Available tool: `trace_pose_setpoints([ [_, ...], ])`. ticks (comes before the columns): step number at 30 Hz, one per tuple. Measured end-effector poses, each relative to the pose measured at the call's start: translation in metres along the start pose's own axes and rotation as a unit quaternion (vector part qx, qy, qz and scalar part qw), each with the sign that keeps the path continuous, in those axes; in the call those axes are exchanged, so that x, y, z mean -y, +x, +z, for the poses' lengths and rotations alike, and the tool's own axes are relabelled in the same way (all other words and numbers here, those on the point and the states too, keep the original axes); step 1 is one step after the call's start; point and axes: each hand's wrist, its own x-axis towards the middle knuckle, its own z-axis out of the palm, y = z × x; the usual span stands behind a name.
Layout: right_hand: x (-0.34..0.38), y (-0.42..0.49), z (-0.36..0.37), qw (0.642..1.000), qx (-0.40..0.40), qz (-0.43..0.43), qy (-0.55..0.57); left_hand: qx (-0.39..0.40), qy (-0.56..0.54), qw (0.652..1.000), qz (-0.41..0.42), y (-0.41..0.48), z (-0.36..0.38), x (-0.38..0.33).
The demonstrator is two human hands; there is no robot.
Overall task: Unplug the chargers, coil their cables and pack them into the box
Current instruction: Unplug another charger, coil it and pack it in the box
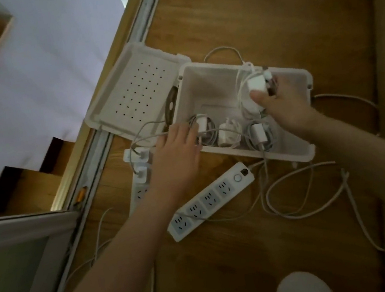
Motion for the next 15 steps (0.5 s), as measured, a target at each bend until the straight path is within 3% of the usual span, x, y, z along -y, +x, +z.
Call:
trace_pose_setpoints([
  [2, 0.001, 0.02, 0.015, 0.999, -0.015, -0.016, -0.033, 0.02, 0.023, 0.999, 0.028, -0.004, 0.014, 0.005],
  [5, 0.003, 0.042, 0.036, 0.994, 0.004, -0.024, -0.109, -0.014, 0.017, 0.999, 0.034, -0.009, 0.033, 0.016],
  [15, 0.002, 0.071, 0.083, 0.932, 0.023, -0.104, -0.347, -0.06, -0.046, 0.996, 0.055, -0.014, 0.047, 0.022],
])
